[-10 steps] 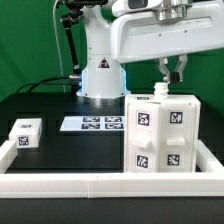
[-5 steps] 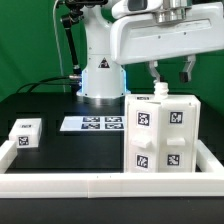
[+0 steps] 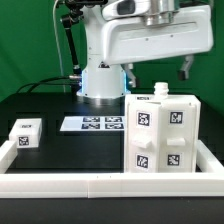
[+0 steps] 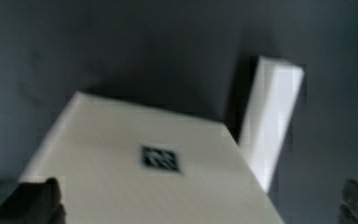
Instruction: Assemble cabinet
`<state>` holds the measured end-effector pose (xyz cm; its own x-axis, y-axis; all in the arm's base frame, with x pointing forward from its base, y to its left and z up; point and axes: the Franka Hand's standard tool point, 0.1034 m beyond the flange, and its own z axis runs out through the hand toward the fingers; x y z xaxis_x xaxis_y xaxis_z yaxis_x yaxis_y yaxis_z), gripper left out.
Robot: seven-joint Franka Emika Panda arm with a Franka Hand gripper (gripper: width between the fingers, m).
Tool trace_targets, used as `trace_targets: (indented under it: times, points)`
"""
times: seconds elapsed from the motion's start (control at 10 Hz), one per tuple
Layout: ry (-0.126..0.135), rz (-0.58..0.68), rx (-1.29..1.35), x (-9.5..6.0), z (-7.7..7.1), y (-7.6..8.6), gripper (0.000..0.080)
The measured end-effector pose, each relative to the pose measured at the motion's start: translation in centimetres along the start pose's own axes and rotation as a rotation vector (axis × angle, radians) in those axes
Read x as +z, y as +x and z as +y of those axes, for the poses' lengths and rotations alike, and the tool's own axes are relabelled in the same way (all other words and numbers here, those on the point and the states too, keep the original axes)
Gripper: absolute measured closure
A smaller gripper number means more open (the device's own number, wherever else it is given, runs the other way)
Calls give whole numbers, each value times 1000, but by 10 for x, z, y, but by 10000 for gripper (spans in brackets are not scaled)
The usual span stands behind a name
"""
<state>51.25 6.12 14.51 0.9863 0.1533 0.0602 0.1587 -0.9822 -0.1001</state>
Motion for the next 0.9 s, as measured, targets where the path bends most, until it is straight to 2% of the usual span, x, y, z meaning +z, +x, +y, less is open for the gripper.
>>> trace_targets:
  times: [0.3, 0.4, 0.6, 0.9]
  points:
    - [-19, -8, -24, 5, 62, -26, 3]
    - [-31, 11, -17, 10, 70, -29, 2]
    - [-29, 8, -22, 10, 66, -28, 2]
    - [-33, 5, -27, 12, 71, -32, 2]
